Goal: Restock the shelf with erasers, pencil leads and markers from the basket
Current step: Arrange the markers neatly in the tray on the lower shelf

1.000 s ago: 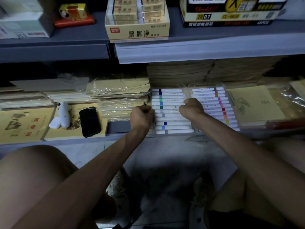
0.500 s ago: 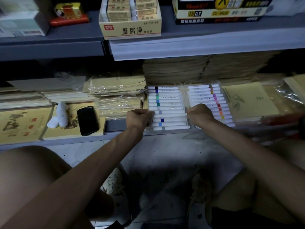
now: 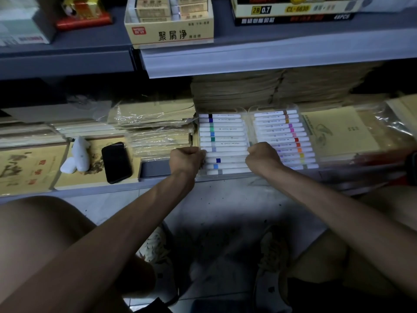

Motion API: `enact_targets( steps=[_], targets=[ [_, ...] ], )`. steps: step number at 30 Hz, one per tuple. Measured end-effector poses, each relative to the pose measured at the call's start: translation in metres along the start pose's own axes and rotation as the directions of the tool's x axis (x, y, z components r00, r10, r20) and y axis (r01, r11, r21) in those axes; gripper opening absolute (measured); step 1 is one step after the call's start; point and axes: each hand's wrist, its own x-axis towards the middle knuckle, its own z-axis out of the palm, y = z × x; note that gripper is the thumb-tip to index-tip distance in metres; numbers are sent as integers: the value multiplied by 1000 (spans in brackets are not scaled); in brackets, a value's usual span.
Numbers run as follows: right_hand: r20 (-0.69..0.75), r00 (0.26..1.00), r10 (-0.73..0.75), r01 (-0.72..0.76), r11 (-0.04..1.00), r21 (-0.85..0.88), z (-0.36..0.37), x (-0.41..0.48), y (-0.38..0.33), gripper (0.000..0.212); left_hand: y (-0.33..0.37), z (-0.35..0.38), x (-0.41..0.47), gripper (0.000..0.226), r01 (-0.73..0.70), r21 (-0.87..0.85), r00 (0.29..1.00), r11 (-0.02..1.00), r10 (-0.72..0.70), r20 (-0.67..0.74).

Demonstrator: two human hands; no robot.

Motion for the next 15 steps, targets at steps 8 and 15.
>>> enact_targets(
  steps=[8, 15],
  targets=[
    [-189, 982, 12, 3, 997, 79, 2, 4, 10, 28, 5, -4, 0, 17, 75, 54, 997, 996, -76, 22],
    [-184, 980, 74, -41, 983, 177, -10, 6, 8, 13, 12, -3, -1, 22, 115, 76, 993, 990, -117, 20]
  ],
)
